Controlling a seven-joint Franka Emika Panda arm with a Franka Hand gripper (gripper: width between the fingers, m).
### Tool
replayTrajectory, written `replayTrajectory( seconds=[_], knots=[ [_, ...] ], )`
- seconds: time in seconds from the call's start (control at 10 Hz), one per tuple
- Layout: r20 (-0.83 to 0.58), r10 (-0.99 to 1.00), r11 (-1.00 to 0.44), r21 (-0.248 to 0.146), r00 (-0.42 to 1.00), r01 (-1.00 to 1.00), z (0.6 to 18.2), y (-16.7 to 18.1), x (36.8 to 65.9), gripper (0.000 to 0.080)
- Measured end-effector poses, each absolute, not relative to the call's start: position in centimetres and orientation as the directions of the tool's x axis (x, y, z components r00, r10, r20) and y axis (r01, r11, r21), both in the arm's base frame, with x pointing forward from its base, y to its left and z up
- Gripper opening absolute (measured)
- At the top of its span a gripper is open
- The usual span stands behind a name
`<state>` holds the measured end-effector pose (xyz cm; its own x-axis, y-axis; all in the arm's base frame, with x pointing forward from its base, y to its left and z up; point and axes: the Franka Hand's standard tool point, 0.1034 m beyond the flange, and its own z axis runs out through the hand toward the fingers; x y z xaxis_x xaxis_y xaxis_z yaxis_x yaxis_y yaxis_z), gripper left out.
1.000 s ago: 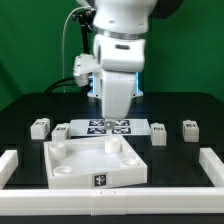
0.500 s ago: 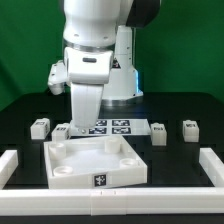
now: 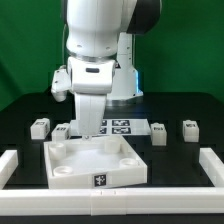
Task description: Assemble one leg
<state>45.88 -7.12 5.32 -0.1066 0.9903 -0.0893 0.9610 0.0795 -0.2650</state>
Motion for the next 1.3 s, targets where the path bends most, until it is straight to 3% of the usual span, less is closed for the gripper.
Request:
replayTrajectory(
  seconds=[0.4,0.9,1.0,1.2,1.3],
  knots=[
    [-0.053,0.986,0.134,-0.327,-0.16,0.935,2.6,-7.3,44.0,0.065],
    [-0.048,0.987,0.131,-0.341,-0.156,0.931,1.7,-7.2,43.6,0.0649],
    [-0.048,0.986,0.131,-0.34,-0.157,0.931,1.8,-7.2,43.6,0.0526],
    [-0.048,0.987,0.131,-0.341,-0.157,0.931,1.7,-7.2,43.6,0.0183],
    [-0.048,0.987,0.131,-0.341,-0.157,0.931,1.7,-7.2,43.6,0.0183]
  ],
)
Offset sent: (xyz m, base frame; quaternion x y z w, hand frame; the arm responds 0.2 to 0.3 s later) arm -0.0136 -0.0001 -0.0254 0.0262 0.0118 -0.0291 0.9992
